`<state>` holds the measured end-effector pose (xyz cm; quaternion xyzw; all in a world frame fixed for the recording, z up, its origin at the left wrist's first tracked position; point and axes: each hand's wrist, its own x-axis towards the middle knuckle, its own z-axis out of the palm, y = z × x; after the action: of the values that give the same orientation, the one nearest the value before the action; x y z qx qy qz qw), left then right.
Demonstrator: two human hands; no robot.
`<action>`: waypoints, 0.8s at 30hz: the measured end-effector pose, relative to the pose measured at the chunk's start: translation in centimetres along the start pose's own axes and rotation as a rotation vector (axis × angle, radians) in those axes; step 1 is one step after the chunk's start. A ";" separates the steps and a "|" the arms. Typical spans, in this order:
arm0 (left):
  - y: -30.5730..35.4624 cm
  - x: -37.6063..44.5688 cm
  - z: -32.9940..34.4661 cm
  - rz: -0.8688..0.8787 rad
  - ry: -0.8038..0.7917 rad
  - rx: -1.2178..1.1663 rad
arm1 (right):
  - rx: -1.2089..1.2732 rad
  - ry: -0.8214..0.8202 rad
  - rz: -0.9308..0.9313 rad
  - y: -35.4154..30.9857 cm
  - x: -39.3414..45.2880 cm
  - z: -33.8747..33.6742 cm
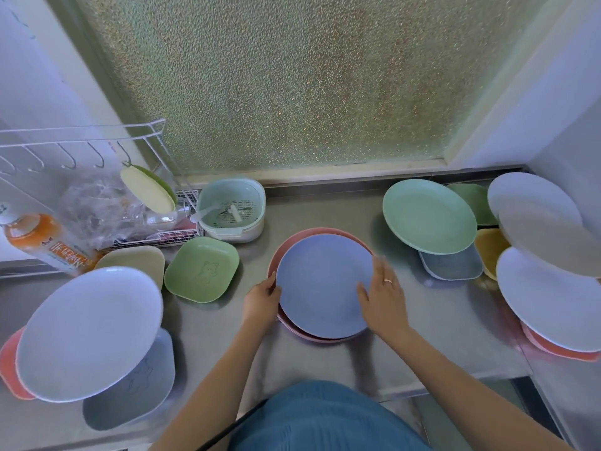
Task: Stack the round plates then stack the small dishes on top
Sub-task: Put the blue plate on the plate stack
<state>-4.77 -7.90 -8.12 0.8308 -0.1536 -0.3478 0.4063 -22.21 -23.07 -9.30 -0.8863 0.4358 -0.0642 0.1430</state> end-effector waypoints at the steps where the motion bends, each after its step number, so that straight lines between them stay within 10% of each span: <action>1: 0.1 0.1 0.1 -0.006 -0.002 -0.001 | 0.100 -0.083 0.100 0.4 0.1 0.5; 24: 1.7 -0.8 5.6 -0.068 0.055 -0.150 | 0.109 -0.042 0.001 6.1 3.1 1.0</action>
<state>-9.18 -11.71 -8.84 0.8120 -0.0875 -0.3491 0.4594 -24.68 -28.83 -12.21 -0.8781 0.4289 -0.0693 0.2003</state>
